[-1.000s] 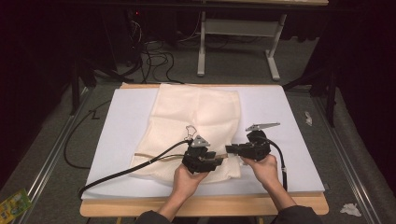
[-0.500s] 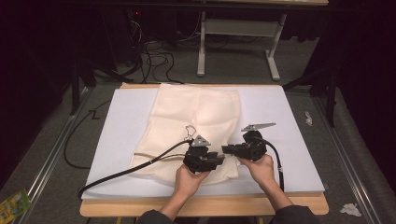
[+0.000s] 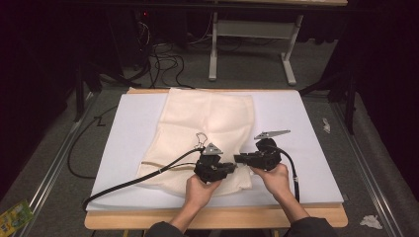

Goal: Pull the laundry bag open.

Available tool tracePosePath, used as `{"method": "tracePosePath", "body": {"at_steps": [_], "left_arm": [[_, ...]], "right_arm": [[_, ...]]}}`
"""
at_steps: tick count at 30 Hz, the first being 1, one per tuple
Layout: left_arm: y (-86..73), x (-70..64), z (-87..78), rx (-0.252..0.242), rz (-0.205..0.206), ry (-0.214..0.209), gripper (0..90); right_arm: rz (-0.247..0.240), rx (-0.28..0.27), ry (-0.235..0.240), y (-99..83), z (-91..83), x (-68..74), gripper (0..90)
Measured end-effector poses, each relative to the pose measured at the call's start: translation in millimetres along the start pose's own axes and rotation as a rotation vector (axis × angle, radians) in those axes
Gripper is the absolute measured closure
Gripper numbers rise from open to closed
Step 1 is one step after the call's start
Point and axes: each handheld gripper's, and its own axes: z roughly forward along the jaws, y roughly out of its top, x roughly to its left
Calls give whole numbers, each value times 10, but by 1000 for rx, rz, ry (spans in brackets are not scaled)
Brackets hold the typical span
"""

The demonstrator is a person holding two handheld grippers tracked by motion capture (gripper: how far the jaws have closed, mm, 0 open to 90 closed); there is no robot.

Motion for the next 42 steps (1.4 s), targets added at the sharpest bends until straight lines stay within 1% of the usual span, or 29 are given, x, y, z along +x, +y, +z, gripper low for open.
{"method": "tracePosePath", "body": {"at_steps": [5,9,10,12,14,17,22,28,30,33,37,40,42], "left_arm": [[1,-1,-6,-3,5,-17,849],[-6,-17,-7,-25,3,-35,861],[-6,-17,-4,-33,-1,-36,847],[-3,-12,12,-39,-17,-54,815],[-13,-16,21,-44,-16,-53,806],[-27,-21,31,-38,-11,-48,821],[-24,-14,29,-31,-7,-37,866],[-14,-15,9,-26,-1,-33,870],[-8,-15,2,-25,-2,-33,871],[-5,-14,-2,-26,-4,-29,872],[2,-13,-6,-24,-8,-30,873],[6,-10,-9,-21,-6,-27,873],[3,-13,-9,-23,-4,-22,873]], "right_arm": [[-2,0,-5,1,-3,1,856],[0,-4,-4,2,-2,1,856],[0,-3,-2,2,-2,3,856],[-4,-3,1,2,6,17,856],[-6,-2,-3,6,8,20,856],[-3,-1,0,4,9,5,856],[-1,3,-1,5,11,14,856],[-3,5,1,1,-3,-1,853],[-1,13,9,1,-7,-10,847],[-12,21,-1,0,-9,10,834],[-15,34,3,-5,-20,1,806],[-19,44,4,-8,-24,3,830],[-32,49,-1,-7,-24,16,846]]}}
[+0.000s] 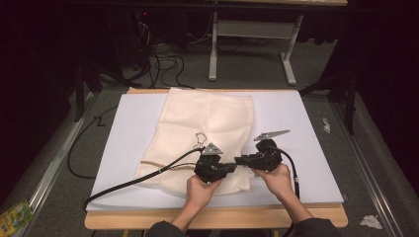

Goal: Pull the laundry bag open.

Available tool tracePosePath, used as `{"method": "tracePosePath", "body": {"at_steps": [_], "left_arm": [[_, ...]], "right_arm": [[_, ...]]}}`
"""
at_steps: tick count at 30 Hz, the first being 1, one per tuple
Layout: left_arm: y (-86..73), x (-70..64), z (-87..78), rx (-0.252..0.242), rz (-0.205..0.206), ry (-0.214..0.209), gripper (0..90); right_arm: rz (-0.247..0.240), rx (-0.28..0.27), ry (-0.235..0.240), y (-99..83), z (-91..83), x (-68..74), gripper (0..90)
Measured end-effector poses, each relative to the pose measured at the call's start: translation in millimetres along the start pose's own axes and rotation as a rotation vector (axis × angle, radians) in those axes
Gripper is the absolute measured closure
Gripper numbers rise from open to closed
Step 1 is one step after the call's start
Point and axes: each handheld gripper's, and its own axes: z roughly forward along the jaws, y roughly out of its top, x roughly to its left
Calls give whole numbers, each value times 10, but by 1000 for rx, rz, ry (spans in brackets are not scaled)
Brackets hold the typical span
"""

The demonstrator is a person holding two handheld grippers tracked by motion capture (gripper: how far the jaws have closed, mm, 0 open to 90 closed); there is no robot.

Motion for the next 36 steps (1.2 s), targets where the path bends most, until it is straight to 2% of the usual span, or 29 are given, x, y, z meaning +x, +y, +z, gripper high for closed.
{"method": "tracePosePath", "body": {"at_steps": [12,16,21,26,36], "left_arm": [[2,-18,-40,26,16,40,875],[-12,-23,-89,41,44,109,875],[26,-21,-140,31,49,99,875],[14,-26,-152,38,63,122,874],[31,-12,-256,37,93,155,874]], "right_arm": [[-24,23,-17,1,-10,19,864],[-24,18,-35,-4,-41,17,865],[-19,11,-39,-18,-122,-24,864],[-25,11,-35,-19,-113,-29,864],[-7,6,-37,-30,-159,-57,863]]}}
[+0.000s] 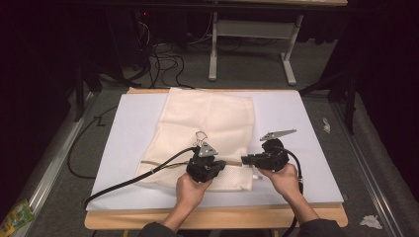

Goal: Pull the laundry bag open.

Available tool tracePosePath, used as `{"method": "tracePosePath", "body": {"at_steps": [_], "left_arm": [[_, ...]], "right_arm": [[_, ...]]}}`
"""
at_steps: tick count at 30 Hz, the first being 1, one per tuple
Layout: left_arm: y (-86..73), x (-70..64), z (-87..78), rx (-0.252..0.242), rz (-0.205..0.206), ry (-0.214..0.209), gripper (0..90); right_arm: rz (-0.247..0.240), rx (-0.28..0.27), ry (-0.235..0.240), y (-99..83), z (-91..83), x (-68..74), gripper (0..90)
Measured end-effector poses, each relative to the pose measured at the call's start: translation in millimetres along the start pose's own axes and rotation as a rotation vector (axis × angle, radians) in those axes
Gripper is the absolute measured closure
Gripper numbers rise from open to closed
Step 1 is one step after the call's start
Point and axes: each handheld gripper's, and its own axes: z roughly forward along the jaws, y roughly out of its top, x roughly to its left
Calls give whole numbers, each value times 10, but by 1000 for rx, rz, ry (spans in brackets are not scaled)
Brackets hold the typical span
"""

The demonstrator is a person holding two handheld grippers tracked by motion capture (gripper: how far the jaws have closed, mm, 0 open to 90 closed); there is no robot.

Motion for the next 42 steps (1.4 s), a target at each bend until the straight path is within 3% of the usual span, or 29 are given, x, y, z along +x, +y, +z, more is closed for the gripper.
{"method": "tracePosePath", "body": {"at_steps": [6,42], "left_arm": [[-21,26,-33,-4,0,13,874],[-44,176,-166,5,-16,52,873]], "right_arm": [[-18,-2,-9,4,17,5,863],[5,7,-33,-19,-4,-62,863]]}}
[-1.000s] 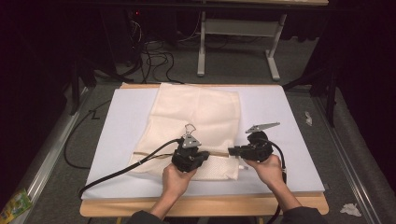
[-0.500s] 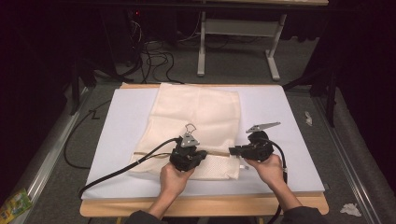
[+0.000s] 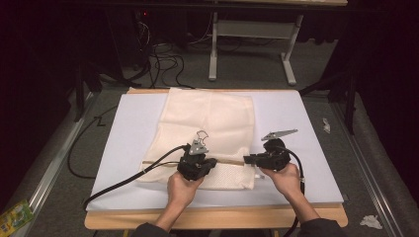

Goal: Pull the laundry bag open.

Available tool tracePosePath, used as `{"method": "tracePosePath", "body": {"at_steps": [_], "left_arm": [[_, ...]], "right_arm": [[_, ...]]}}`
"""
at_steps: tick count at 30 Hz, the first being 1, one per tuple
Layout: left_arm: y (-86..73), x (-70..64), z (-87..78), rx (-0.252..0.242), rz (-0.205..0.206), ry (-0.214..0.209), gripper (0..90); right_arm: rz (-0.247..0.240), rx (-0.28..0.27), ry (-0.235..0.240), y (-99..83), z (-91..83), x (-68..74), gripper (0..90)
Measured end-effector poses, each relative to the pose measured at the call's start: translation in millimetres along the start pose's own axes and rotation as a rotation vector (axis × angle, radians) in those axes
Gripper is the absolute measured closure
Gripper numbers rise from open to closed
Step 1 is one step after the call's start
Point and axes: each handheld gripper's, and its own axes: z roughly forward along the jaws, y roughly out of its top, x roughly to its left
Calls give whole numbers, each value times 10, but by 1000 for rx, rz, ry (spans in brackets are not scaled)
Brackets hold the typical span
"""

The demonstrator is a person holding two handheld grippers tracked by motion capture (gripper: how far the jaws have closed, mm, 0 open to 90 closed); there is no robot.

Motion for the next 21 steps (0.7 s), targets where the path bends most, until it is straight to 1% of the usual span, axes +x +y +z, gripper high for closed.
{"method": "tracePosePath", "body": {"at_steps": [1,5,9,13,15,21], "left_arm": [[-5,8,-5,1,-7,-6,873],[-17,43,-38,-3,-8,5,873],[-29,70,-57,-5,-21,-1,873],[-38,94,-78,-10,-27,4,873],[-40,101,-86,-10,-28,2,873],[-39,112,-95,-14,-29,4,873]], "right_arm": [[2,1,-1,-2,-5,-4,863],[0,0,-3,0,-6,-4,863],[-2,2,-8,-1,-5,-6,863],[1,6,-15,-6,-8,-17,862],[9,4,-16,-12,-17,-31,862],[8,4,-19,-10,-24,-39,862]]}}
